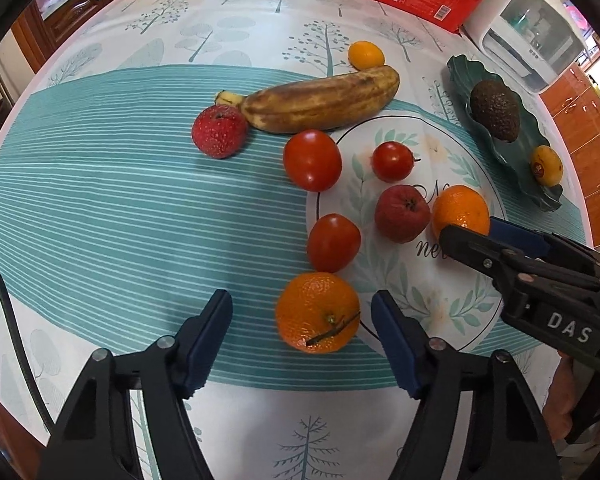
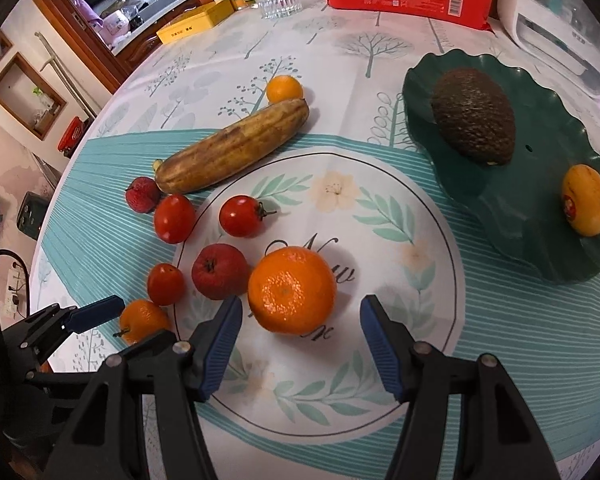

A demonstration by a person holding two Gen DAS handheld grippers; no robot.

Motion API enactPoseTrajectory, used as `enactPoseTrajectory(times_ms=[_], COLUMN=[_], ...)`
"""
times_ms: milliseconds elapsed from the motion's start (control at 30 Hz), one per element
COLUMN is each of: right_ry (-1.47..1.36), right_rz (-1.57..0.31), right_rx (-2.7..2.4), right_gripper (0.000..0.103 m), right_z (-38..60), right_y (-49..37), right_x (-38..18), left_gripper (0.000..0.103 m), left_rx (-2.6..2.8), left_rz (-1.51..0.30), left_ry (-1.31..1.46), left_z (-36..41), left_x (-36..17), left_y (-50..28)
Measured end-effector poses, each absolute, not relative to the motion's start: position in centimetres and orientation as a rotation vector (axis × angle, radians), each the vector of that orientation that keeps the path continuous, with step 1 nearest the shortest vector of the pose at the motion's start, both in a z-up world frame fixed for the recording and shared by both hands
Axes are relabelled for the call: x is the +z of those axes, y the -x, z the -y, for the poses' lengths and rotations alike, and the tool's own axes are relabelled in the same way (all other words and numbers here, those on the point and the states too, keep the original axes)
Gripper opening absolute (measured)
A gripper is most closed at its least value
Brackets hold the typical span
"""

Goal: Organize fruits
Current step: 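Grasp a mandarin with the left tool while the right tool grasps another mandarin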

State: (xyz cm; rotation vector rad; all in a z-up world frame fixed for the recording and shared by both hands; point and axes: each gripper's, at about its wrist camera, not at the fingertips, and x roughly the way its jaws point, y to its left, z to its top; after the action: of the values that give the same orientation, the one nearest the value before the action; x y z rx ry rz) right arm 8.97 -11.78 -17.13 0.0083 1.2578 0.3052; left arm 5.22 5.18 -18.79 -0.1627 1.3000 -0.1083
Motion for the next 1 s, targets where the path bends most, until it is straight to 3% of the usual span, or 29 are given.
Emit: enactPoseTrajectory(times_ms=[233, 567, 1000], right_ry=[0.004, 0.014, 0.013], right_rz=[-1.274, -1.263, -1.274], right_rx=[0.321, 0.315, 0.320], right_gripper=[0.046, 0.045, 0.045], right_z=[11.2, 11.1, 11.3], right_y=[-9.1, -9.1, -8.2], right_x=[-17.7, -17.7, -17.4], left_gripper=[0.060, 0.039, 0.038], left_rx=[-0.115, -0.165, -0.172], left_rz=[-1.297, -1.302, -1.305], left_ry=[0.154, 0.154, 0.123], left_z=[-5.4, -4.8, -3.8], left_x=[-19.0, -18.7, -18.4], left_y=[-5.4, -5.2, -4.7])
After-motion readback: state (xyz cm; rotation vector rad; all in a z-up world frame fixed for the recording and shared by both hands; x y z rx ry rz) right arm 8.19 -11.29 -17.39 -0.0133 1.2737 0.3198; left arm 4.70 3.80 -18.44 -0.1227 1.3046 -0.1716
